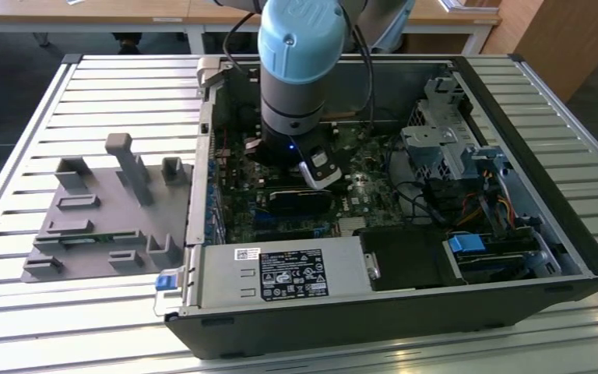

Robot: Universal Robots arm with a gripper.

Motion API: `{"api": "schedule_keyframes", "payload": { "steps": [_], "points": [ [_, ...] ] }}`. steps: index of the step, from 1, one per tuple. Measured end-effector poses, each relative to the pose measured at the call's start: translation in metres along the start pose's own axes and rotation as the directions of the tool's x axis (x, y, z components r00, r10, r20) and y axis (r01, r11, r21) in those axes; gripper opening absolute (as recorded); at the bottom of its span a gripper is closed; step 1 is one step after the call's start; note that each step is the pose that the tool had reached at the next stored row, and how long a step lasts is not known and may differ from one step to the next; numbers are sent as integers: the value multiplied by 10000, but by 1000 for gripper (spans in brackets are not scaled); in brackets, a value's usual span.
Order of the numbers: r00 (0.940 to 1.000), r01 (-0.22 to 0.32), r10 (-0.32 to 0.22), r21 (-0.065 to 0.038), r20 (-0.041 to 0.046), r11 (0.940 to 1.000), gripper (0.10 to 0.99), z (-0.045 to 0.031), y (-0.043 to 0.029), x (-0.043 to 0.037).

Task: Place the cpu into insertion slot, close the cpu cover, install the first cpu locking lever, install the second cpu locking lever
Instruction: 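Install the second cpu locking lever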

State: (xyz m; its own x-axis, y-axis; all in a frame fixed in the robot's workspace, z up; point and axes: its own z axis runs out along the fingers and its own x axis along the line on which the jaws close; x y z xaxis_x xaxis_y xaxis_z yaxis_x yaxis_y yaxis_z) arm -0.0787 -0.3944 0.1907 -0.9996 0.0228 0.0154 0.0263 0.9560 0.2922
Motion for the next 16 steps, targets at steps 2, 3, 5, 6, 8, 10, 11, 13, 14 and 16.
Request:
{"api": "schedule_keyframes", "payload": {
  "steps": [2, 3, 5, 6, 8, 10, 11, 13, 14, 16],
  "points": [
    [10000, 0, 0, -6, -1, 10000, 106, 6, 3, 14],
    [10000, 0, 0, -7, -1, 10000, 106, 6, 3, 20],
    [10000, 0, 0, -12, -3, 10000, 106, 5, 3, 25],
    [10000, 1, -1, -18, -3, 10000, 106, 0, 4, 26],
    [10000, 0, 0, -30, -2, 10000, 106, -29, 13, 27],
    [10000, 0, 0, -36, -2, 10000, 106, -85, 30, 28],
    [10000, -1, 1, -38, -2, 10000, 106, -109, 38, 29],
    [10000, -1, 1, -37, -2, 10000, 106, -143, 48, 29],
    [10000, 0, 0, -41, -2, 10000, 106, -158, 53, 30],
    [10000, 0, 0, -42, -2, 10000, 106, -196, 64, 30]
  ]
}}
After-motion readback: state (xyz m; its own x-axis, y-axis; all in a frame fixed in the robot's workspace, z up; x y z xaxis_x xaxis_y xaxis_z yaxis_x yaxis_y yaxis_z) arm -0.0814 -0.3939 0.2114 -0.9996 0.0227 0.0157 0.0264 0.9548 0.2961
